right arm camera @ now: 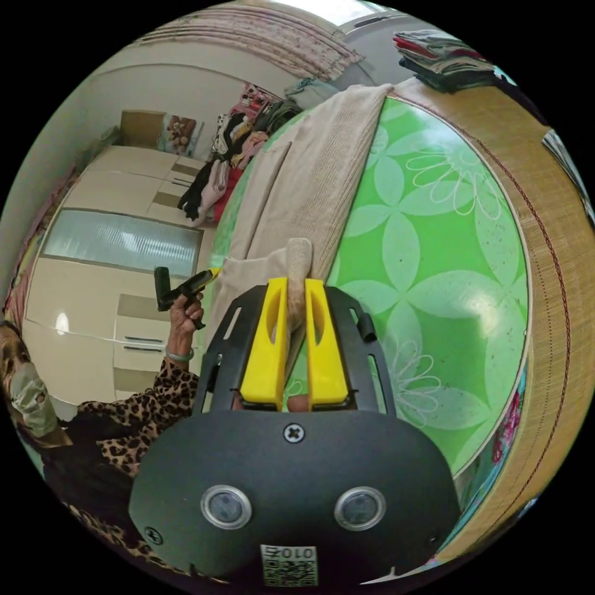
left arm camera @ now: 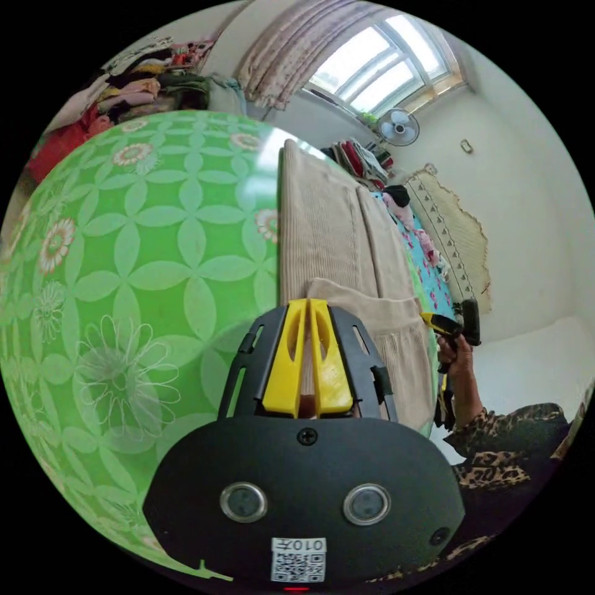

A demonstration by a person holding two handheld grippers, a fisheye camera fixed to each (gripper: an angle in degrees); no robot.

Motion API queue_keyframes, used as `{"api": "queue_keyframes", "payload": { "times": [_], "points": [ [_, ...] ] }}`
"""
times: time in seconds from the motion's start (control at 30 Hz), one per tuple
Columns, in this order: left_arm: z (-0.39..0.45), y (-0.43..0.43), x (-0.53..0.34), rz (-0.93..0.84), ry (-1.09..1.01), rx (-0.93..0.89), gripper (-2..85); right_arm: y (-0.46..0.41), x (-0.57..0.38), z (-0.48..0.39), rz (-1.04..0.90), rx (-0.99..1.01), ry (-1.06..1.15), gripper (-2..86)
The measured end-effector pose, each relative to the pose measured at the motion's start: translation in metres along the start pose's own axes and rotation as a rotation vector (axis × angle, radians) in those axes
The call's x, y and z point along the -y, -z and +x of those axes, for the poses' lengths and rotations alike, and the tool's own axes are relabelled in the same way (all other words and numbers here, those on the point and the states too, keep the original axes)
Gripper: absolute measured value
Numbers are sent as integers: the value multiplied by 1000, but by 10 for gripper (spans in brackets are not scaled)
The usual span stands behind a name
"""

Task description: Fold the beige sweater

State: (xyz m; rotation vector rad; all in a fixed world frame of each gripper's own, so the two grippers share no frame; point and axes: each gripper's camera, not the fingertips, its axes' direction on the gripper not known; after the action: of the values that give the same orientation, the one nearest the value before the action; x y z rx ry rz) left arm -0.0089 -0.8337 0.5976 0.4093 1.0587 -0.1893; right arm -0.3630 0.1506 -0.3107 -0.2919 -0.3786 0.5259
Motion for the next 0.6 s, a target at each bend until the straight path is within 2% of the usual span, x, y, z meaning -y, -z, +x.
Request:
{"api": "queue_keyframes", "payload": {
  "times": [0.1,0.17,0.27,0.33,0.4,0.47,0.6],
  "points": [
    [-8,30,-13,136,126,-9,-1,27,-13,6,65,27,-14,67],
    [1,45,-31,192,102,-55,-1,36,-22,1,47,55,9,71],
    [41,44,-60,107,-68,-64,1,34,-46,-39,-81,111,162,80],
    [53,42,-83,60,-92,23,4,22,-71,-71,-186,-41,202,121],
    [53,43,-103,9,-106,36,9,16,-86,-80,-249,-160,168,141],
    [35,54,-124,2,-29,16,27,14,-101,-76,-274,-159,105,144],
    [-6,76,-152,24,136,-14,54,11,-134,-52,-276,-6,-23,147]
  ]
}}
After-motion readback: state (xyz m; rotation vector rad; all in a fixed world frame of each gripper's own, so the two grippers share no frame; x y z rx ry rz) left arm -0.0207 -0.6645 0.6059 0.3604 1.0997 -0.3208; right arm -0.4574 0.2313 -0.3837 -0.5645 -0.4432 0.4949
